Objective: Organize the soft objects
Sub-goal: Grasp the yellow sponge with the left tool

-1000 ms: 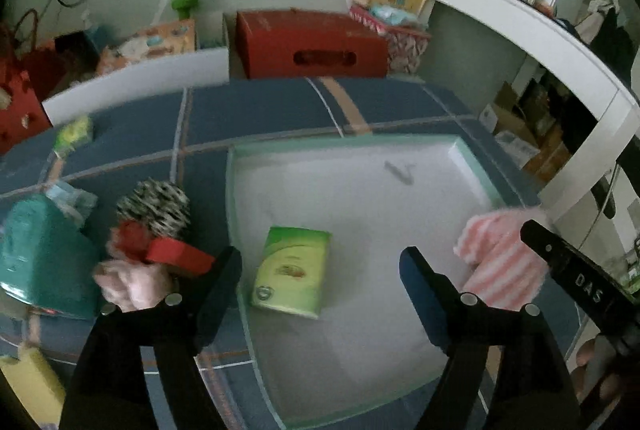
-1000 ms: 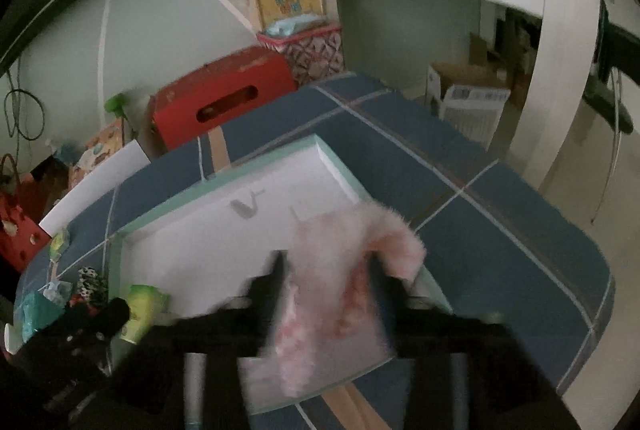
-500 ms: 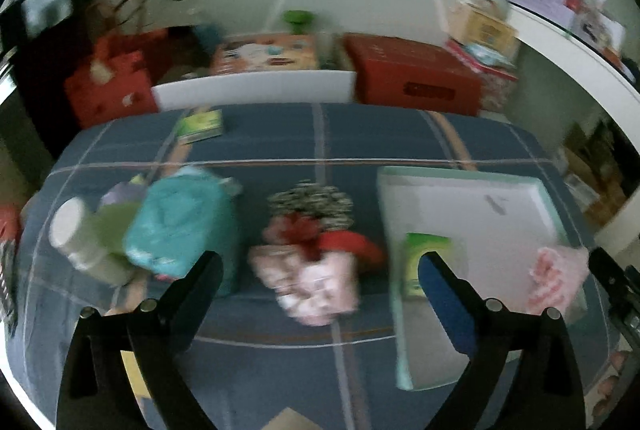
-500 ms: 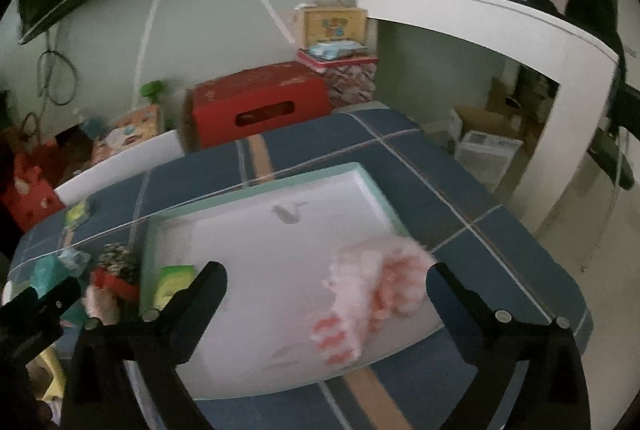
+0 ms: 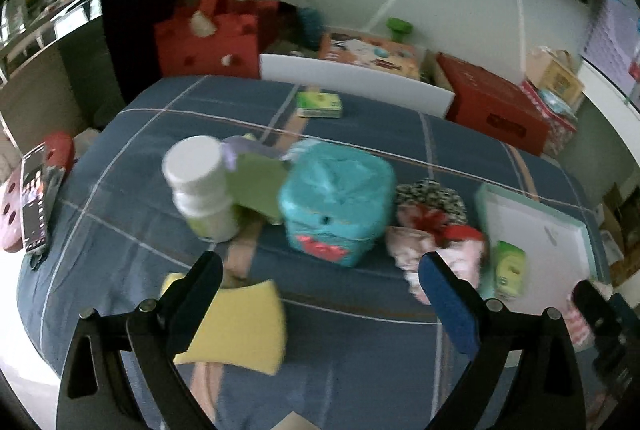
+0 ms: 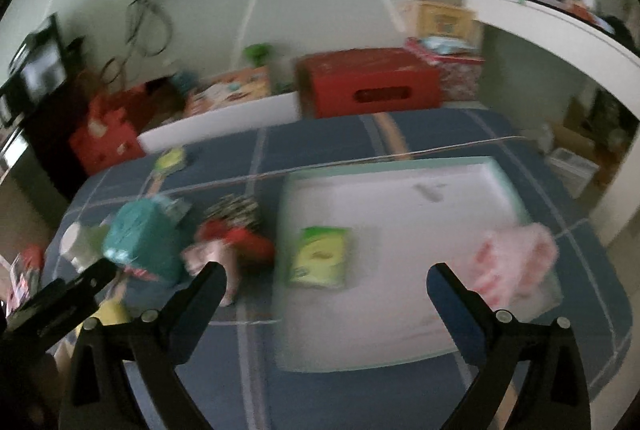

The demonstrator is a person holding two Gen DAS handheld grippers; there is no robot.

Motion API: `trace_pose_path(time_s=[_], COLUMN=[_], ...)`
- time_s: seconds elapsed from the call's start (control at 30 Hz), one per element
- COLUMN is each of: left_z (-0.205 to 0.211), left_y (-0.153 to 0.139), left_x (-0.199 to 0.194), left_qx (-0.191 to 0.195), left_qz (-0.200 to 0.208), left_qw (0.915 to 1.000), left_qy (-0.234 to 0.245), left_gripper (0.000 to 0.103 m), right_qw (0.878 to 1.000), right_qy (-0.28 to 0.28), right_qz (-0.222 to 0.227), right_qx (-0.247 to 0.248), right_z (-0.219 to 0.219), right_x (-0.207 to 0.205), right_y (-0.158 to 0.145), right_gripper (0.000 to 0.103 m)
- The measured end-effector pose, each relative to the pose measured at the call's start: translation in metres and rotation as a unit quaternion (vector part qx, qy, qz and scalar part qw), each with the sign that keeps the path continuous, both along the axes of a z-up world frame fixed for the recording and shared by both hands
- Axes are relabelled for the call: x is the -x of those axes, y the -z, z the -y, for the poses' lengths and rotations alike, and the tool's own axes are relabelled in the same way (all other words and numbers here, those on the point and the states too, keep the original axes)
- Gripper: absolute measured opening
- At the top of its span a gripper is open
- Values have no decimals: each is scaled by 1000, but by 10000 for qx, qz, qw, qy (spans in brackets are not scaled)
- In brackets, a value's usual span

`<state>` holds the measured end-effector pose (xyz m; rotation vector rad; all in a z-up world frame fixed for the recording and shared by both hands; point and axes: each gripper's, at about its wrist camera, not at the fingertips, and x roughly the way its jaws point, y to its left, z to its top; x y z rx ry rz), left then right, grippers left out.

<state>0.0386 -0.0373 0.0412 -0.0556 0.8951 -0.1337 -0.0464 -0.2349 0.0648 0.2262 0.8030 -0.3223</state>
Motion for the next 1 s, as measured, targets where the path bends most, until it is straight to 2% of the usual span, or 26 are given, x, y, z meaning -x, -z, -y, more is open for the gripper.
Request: trace_pose_path(time_s=[0.23,0.47,0.63,0.87,1.0], left_z=[-43,-83,-104,-110,-112], left_y=[5,17,30,53,64], left_x=[-1,0,1,-4,-8], left_qx=[34,-130,-157,-157,19], left_qz=[-131,-278,-464,-927,-1199], left_qw=[9989,9961,9939,9916,9894], left_qy=[-443,-822,-985,-884,-816], left_gripper=[98,98,98,98,98], right_qw=[9975,9941,9929,9922,9916], right_qy=[-681,-972,-960,-845,-853], right_qz=[-173,-473,-695,-905,-965], right_qx=[-93,-63,-93,-135,-137], right_z=[-53,-78,-76,-66,-65], right_x=[-19,-34,-40,-43,-42], right_y=[14,30,42,52,56], right_gripper=[102,102,102,102,102])
